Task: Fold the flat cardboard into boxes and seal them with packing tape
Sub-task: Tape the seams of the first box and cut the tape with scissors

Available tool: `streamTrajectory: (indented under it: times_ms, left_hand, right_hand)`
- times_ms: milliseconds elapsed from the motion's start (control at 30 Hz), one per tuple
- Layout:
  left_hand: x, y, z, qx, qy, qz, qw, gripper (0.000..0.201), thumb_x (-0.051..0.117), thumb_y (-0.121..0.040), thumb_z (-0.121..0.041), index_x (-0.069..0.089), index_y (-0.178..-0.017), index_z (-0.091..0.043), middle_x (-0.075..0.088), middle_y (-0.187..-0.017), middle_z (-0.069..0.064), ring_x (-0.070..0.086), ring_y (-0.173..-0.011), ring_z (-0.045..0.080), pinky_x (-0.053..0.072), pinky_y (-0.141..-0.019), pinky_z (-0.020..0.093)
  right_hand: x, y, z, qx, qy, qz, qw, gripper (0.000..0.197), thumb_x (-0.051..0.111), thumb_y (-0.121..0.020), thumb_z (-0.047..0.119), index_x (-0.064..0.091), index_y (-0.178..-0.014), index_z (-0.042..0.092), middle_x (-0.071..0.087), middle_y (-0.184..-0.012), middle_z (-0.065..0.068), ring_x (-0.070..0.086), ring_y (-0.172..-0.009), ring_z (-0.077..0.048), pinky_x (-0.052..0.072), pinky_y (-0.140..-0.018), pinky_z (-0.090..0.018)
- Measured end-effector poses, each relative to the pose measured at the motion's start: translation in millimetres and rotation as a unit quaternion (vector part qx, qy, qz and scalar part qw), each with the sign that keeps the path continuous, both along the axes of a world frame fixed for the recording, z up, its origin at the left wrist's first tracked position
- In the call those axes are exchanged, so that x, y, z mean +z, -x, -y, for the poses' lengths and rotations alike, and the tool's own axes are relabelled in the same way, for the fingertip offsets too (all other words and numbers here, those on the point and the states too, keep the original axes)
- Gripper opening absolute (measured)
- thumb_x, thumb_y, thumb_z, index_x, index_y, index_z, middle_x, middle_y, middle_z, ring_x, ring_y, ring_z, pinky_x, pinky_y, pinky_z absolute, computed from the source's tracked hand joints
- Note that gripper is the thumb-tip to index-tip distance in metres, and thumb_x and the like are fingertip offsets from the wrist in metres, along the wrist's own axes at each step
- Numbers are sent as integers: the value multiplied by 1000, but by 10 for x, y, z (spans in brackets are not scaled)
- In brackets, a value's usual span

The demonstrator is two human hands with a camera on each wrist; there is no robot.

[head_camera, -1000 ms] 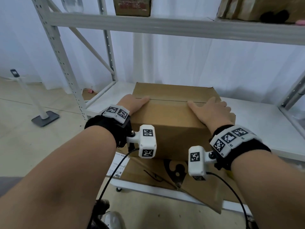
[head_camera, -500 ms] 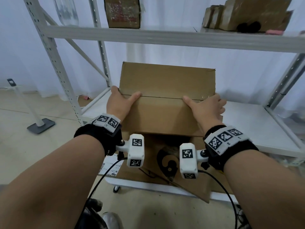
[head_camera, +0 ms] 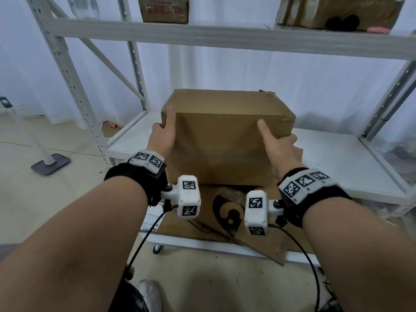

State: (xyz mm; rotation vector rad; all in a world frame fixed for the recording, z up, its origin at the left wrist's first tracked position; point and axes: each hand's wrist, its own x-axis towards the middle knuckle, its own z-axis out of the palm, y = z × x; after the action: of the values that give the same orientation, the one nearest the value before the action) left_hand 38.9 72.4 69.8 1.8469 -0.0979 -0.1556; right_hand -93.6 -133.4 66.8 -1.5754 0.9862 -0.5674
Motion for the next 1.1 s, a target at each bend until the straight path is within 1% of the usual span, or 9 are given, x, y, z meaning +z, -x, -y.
streamTrajectory:
  times_ms: [67, 233, 333, 567, 700, 800, 933, 1033, 1100]
  left_hand:
    - [57, -56, 60, 34, 21, -5, 999, 98, 24, -85, -79, 24, -149, -5, 38, -149, 11, 38, -134, 29, 30, -111, 40]
    - [65, -149, 58, 67, 30, 12, 997, 82, 39, -90, -68, 32, -144, -7, 46, -139, 9, 44, -126, 27, 33, -98, 33]
    - [57, -155, 35, 50, 17, 13, 999, 72, 51, -87, -59, 43, -137, -9, 52, -132, 9, 49, -119, 28, 38, -104, 41]
    - [147, -66, 31, 66, 75, 124, 987, 16, 57, -86, -35, 51, -75, -24, 57, -85, 1, 54, -83, 21, 48, -84, 41]
    - [124, -72, -37, 71, 108, 157, 979, 11, 56, -84, -22, 45, -84, -22, 55, -89, 3, 51, -82, 19, 44, -76, 34]
    - [-42, -100, -110, 53, 22, 97, 994, 17, 53, -86, -25, 43, -93, -13, 53, -94, 8, 52, -84, 24, 40, -72, 32]
    - [-78, -113, -121, 44, -19, 70, 996, 40, 56, -87, -42, 44, -107, -9, 52, -104, 7, 51, -93, 25, 42, -81, 35]
    - [-47, -135, -149, 58, -56, 78, 994, 44, 56, -88, -45, 46, -105, -6, 50, -98, 7, 48, -89, 24, 40, -80, 35]
    - [-55, -144, -179, 48, -81, 89, 992, 39, 57, -87, -44, 45, -94, -8, 51, -92, 7, 48, -86, 25, 39, -76, 36]
  right_hand:
    - [98, -33, -35, -38, 16, 8, 999, 95, 50, -80, 76, 25, -145, 11, 42, -134, -2, 41, -119, -23, 33, -90, -33]
    - [116, -83, -100, -66, 26, -5, 997, 95, 42, -79, 81, 18, -147, 19, 36, -145, -7, 37, -129, -28, 37, -96, -39]
    - [132, -41, -78, -75, -18, 16, 997, 85, 51, -80, 75, 27, -136, 17, 42, -126, -5, 42, -107, -26, 43, -91, -38]
    - [146, -45, 11, -73, -52, 135, 987, 61, 71, -77, 51, 36, -116, 19, 51, -105, 3, 51, -96, -17, 47, -93, -41]
    - [137, -29, 69, -40, -7, 144, 989, 64, 75, -78, 40, 41, -126, 15, 54, -118, -2, 55, -106, -18, 46, -93, -33]
    - [-10, 11, 111, -5, 27, 69, 997, 53, 72, -78, 26, 46, -122, 13, 59, -113, -4, 58, -99, -18, 46, -80, -29]
    - [-21, 3, 44, -18, 92, -10, 996, 58, 58, -86, 45, 38, -133, 15, 53, -121, -3, 47, -100, -22, 36, -82, -33]
    - [-6, -20, 48, -40, 103, -28, 994, 69, 56, -88, 55, 36, -135, 8, 50, -132, -10, 49, -116, -29, 35, -85, -34]
    - [-35, -15, 83, -47, 77, -17, 996, 66, 58, -90, 52, 34, -131, 5, 51, -130, -11, 51, -108, -29, 35, -83, -32]
